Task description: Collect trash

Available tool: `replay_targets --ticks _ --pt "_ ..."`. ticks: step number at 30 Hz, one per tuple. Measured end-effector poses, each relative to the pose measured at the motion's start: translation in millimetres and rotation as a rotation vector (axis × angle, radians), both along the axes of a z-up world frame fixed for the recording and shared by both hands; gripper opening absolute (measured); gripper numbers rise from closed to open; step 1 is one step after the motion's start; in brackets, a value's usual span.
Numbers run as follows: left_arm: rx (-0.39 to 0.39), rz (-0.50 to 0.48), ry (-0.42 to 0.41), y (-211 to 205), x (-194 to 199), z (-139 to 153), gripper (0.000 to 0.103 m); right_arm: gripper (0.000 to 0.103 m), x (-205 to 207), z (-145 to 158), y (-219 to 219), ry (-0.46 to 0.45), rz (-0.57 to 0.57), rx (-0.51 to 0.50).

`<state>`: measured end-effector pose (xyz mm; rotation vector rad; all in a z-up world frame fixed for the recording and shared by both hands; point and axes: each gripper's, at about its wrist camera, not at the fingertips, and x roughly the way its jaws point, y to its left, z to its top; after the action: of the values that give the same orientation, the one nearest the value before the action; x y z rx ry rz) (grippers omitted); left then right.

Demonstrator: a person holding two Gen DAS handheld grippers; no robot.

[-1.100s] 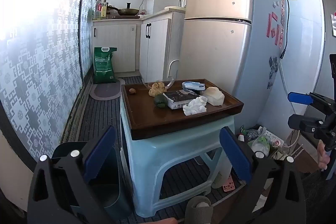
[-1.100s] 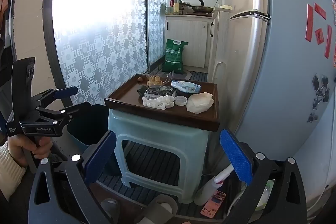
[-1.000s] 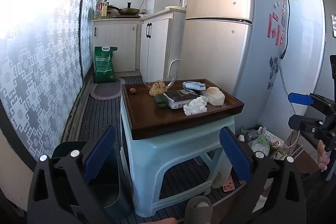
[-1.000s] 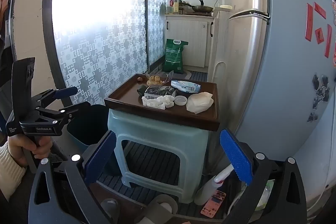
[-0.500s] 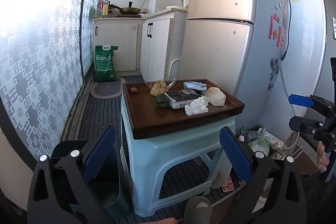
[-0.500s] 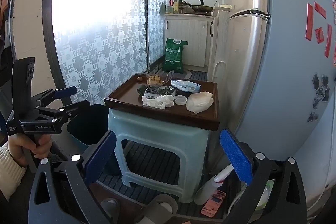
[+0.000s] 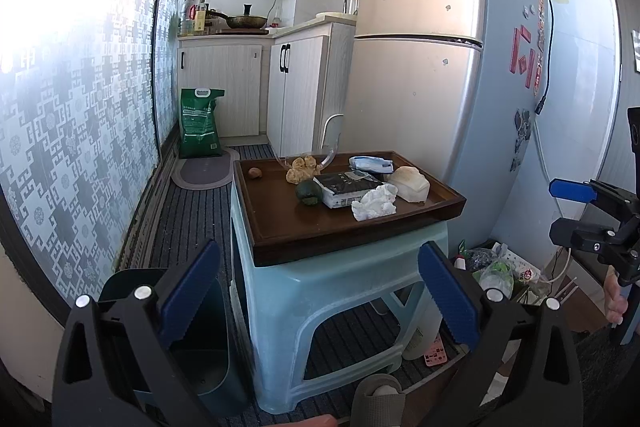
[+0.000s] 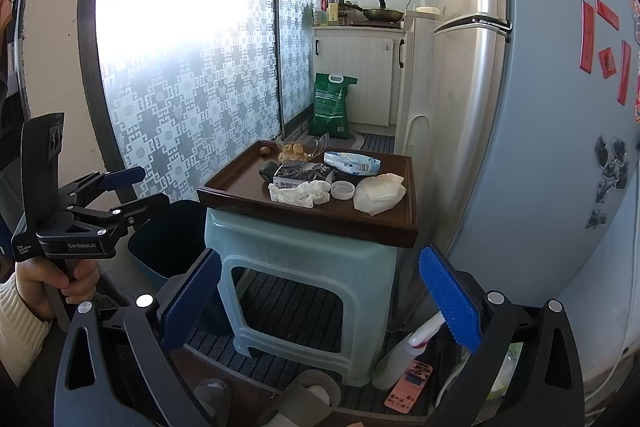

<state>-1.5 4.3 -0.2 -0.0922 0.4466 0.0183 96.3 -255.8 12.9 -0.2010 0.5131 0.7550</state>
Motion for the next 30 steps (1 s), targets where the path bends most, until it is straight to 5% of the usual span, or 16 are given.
replay_targets --ticks 30 --pt "0.002 -0.001 0.001 -0.1 -0.3 1.1 0.100 0.100 0.2 1.7 -0.7 0.010 -0.003 0.011"
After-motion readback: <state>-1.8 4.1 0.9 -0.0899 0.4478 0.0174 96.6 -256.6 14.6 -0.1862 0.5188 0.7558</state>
